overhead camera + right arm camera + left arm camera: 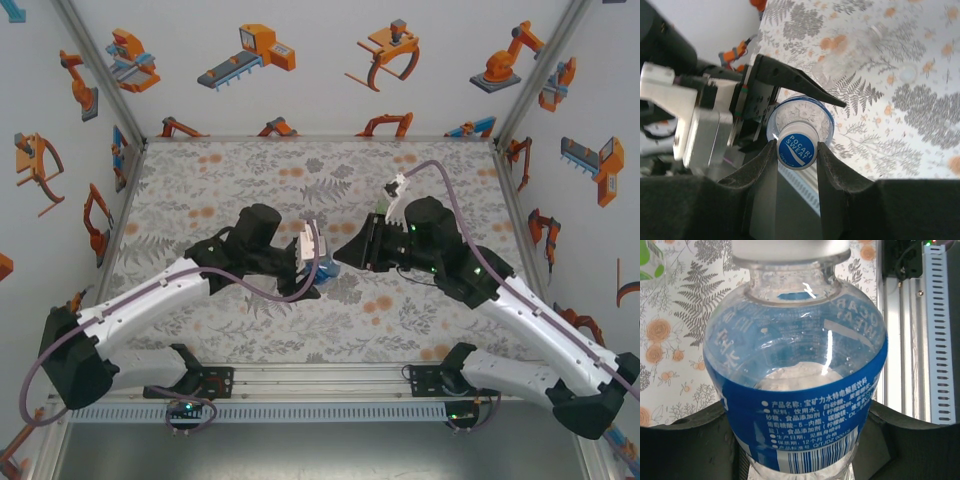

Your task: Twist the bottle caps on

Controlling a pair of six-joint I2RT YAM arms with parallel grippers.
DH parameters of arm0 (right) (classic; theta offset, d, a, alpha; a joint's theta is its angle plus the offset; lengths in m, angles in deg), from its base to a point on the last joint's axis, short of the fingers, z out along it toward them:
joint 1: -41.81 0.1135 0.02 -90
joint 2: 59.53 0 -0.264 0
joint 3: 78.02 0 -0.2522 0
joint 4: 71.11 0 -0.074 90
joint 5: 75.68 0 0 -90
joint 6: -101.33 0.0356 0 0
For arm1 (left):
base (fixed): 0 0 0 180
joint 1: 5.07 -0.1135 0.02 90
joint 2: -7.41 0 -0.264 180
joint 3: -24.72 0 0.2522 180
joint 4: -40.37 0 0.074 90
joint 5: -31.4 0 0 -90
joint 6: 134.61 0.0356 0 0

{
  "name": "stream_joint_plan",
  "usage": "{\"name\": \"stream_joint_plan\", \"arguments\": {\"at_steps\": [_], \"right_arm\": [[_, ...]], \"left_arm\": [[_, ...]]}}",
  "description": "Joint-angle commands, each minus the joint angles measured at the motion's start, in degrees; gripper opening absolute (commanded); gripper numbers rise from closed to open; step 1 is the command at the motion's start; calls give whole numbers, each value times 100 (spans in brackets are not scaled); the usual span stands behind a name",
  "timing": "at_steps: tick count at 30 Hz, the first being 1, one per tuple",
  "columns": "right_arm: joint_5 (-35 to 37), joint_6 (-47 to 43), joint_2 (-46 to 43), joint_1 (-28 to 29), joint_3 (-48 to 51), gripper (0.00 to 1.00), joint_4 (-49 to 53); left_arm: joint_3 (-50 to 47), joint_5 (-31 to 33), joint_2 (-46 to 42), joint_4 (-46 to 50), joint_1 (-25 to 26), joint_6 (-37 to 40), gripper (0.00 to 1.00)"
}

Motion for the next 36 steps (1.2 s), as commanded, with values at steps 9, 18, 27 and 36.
{"name": "stream_joint_plan", "arguments": {"at_steps": [9, 18, 27, 36], "right_arm": [[661, 872, 346, -20, -343, 0, 346], [-465, -1837, -36, -20, -312, 32, -973], [-2073, -4649, -380, -28, -143, 48, -1226], [-3463, -6053, -388, -20, -137, 52, -580]], "left_arm": [[79, -219, 17, -237, 58, 80, 0], [92, -565, -28, -92, 61, 143, 0], [237, -1651, 43, 117, 58, 253, 0], [372, -2372, 37, 407, 86, 324, 0]]}}
